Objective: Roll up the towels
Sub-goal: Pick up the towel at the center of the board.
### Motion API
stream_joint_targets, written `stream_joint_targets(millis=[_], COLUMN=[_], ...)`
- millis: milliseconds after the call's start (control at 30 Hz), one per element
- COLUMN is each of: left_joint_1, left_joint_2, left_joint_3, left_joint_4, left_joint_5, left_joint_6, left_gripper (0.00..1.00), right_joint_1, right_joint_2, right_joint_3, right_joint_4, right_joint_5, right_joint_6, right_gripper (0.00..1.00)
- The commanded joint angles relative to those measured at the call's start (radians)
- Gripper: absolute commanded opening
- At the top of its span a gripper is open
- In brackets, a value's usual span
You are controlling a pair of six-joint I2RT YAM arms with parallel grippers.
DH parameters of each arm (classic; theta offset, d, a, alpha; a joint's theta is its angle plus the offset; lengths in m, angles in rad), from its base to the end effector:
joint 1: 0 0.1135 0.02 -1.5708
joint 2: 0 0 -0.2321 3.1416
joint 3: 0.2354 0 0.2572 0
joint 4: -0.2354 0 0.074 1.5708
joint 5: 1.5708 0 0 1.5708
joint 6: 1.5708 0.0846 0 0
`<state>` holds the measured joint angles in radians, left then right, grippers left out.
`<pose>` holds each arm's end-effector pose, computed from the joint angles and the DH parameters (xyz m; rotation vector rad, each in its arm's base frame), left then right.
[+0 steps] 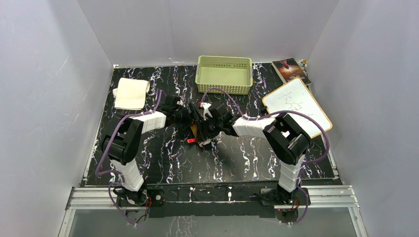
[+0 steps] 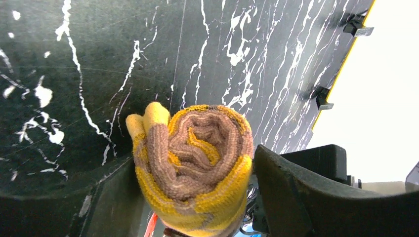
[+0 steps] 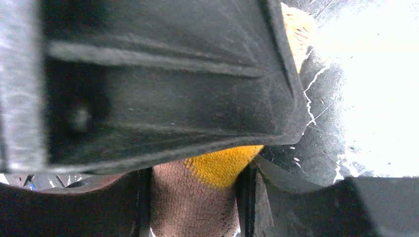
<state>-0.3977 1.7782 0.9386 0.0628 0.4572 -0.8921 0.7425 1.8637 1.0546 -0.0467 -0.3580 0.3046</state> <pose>0.3417 -0.1841 0.0894 -0.3820 2.5281 -1.1145 0.2773 0.2947 0.0804 -0.7239 2.4579 0.8780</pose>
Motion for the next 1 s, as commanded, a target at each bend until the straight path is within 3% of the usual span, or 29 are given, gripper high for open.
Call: stream_joint_targets(millis=[0, 367, 433, 567, 633, 667, 700, 867, 967], left_joint_1=[-0.024, -0.032, -0.031, -0.03, -0.028, -0.029, -0.029, -0.026, -0.025], left_joint_2=[0.004, -0.047, -0.059, -0.052, -0.027, -0.012, 0.002, 0.087, 0.183], left_joint_3=[-0.013, -0.054, -0.052, -0.004, 0.051, 0.086, 0.121, 0.344, 0.59], left_joint_4=[0.074, 0.079, 0.083, 0.085, 0.075, 0.062, 0.048, -0.032, -0.118], left_joint_5=[0.048, 0.032, 0.026, 0.029, 0.06, 0.071, 0.08, 0.122, 0.185], left_joint_6=[-0.083, -0.081, -0.069, -0.015, 0.027, 0.048, 0.07, 0.181, 0.271], left_gripper=[0.69, 0.54, 0.5, 0.32, 0.31, 0.3, 0.29, 0.27, 0.26], right_joint_1=[0.024, 0.023, 0.019, -0.013, -0.052, -0.072, -0.093, -0.247, -0.315], right_joint_2=[0.064, 0.052, 0.038, -0.036, -0.103, -0.144, -0.19, -0.445, -0.571], right_joint_3=[-0.07, -0.043, -0.049, -0.053, -0.054, -0.054, -0.057, -0.086, -0.103], right_joint_4=[-0.124, -0.108, -0.108, -0.125, -0.133, -0.137, -0.138, -0.135, -0.139], right_joint_5=[0.003, 0.011, 0.027, 0.052, 0.066, 0.077, 0.086, 0.132, 0.162], right_joint_6=[-0.014, -0.018, -0.017, -0.023, -0.028, -0.031, -0.033, -0.015, -0.009], right_gripper=[0.51, 0.52, 0.57, 0.7, 0.81, 0.95, 0.98, 0.98, 0.98])
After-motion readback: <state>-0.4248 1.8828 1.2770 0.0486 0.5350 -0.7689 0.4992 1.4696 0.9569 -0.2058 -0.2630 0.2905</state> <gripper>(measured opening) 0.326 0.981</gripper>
